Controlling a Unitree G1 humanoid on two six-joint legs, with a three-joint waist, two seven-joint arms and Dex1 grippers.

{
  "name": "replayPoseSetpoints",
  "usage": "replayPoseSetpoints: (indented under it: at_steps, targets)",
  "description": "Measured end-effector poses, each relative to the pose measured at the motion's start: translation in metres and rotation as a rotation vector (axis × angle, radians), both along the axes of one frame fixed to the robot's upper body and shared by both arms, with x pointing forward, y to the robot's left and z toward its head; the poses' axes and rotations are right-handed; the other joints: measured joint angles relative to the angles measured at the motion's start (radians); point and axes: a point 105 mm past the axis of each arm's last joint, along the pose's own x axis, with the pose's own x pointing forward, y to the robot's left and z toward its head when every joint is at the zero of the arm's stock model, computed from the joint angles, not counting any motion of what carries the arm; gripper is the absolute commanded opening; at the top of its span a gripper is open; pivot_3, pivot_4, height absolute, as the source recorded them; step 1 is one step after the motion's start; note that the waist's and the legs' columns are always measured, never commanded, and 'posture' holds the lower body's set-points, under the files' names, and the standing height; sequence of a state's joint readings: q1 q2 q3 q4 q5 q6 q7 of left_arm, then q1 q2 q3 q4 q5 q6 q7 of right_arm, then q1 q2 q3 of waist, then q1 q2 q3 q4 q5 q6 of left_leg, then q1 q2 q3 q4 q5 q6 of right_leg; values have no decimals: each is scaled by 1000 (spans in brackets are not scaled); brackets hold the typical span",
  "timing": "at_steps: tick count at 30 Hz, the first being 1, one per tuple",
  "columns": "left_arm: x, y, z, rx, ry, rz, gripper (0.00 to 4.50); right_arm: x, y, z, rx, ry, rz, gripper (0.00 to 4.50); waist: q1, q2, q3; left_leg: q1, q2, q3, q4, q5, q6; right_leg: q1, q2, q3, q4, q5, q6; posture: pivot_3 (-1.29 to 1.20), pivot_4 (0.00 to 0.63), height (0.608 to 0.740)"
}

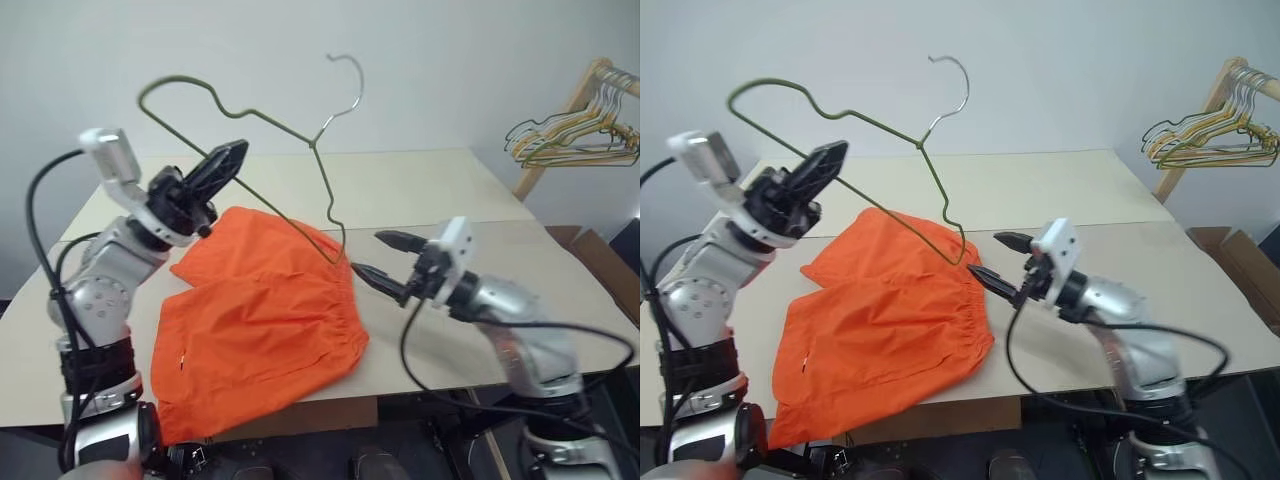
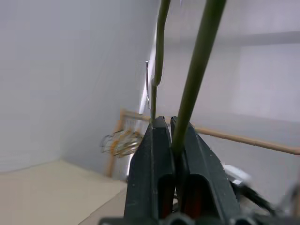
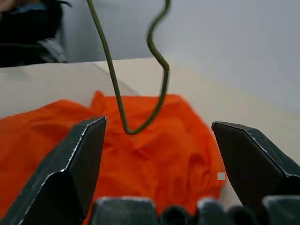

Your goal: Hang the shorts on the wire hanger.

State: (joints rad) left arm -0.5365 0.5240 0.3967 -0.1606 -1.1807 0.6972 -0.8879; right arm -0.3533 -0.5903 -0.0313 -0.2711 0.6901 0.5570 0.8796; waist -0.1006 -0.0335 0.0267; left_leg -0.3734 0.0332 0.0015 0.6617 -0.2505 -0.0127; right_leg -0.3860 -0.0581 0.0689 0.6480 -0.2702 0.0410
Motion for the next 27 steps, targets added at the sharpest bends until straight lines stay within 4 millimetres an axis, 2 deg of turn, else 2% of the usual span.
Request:
replayPoseSetpoints:
  at_steps: [3, 8, 14, 24, 27]
  targets:
    - [-16, 0, 4, 6, -67, -123, 0, -4, -8, 1, -6, 135, 120, 4284, -1, 0, 0, 1, 1, 0, 0, 0, 0, 0, 1, 0, 0, 0, 0, -89, 0, 740]
    - [-22, -2, 4, -2, -86, -184, 0, -20, -7, -8, 3, 326, 323, 4284, 0, 0, 0, -1, 0, 0, 0, 0, 0, 0, 1, 0, -1, 0, 0, -101, 0, 740]
    - [-20, -12, -1, -30, -85, -213, 0, -26, 11, 3, -12, 278, 400, 4284, 0, 0, 0, -1, 0, 0, 0, 0, 0, -1, 1, 0, -1, 0, 0, -115, 0, 740]
    - [-17, -16, -3, -44, -80, -227, 0, -32, 27, 1, -21, 280, 436, 4284, -3, 0, 0, -2, 0, 0, 0, 0, 0, -1, 1, 0, -1, 0, 1, -122, 0, 740]
    - [-16, -17, -4, -44, -81, -228, 0, -34, 29, 1, -24, 279, 445, 3386, -5, 0, 0, -2, 0, 0, 0, 0, 0, -1, 1, 0, -1, 0, 1, -118, 0, 740]
